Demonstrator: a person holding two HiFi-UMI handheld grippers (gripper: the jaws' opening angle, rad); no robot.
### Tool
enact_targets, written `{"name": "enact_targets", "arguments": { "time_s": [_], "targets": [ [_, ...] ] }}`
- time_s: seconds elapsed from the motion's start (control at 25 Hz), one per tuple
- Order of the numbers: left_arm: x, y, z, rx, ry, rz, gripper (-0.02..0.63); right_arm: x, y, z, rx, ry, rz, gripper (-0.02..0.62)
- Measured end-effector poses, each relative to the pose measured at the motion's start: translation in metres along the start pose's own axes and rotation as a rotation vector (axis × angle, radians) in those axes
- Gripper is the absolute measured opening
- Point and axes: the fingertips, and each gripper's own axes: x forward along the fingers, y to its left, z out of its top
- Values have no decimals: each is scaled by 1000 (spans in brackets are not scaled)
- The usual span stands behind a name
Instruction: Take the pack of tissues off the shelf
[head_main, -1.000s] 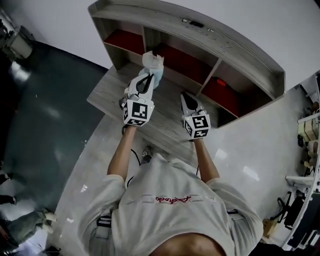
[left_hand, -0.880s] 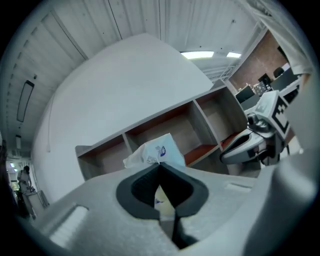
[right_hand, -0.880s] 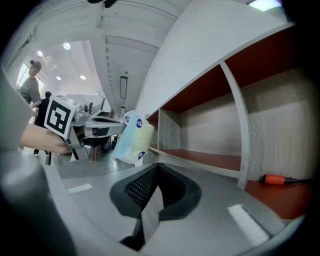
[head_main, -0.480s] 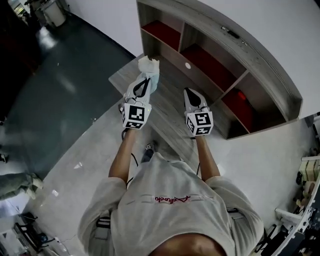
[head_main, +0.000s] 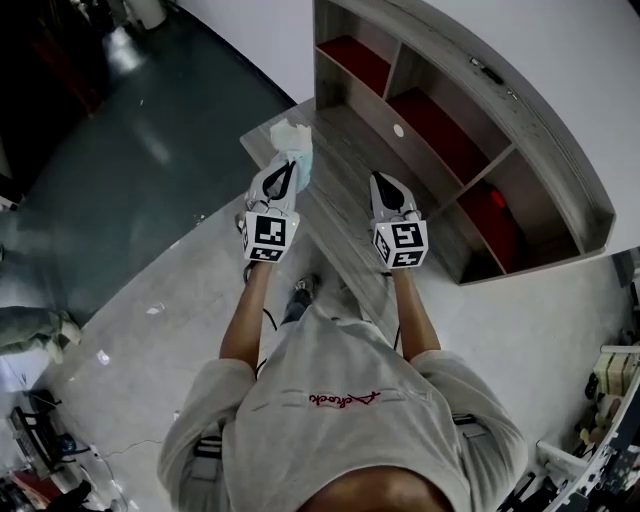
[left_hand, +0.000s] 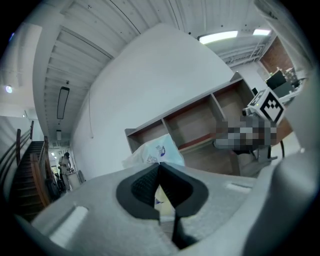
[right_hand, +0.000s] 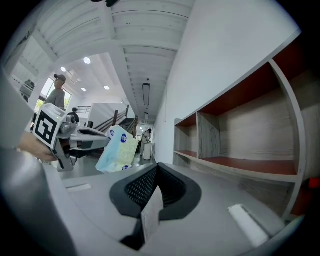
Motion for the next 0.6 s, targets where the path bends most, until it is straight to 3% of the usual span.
{"name": "enact_targets", "arguments": {
  "time_s": [0.6],
  "targets": [
    [-26, -23, -5, -28, 10, 38, 2, -24, 10, -7, -6, 6, 34, 6]
  ]
}}
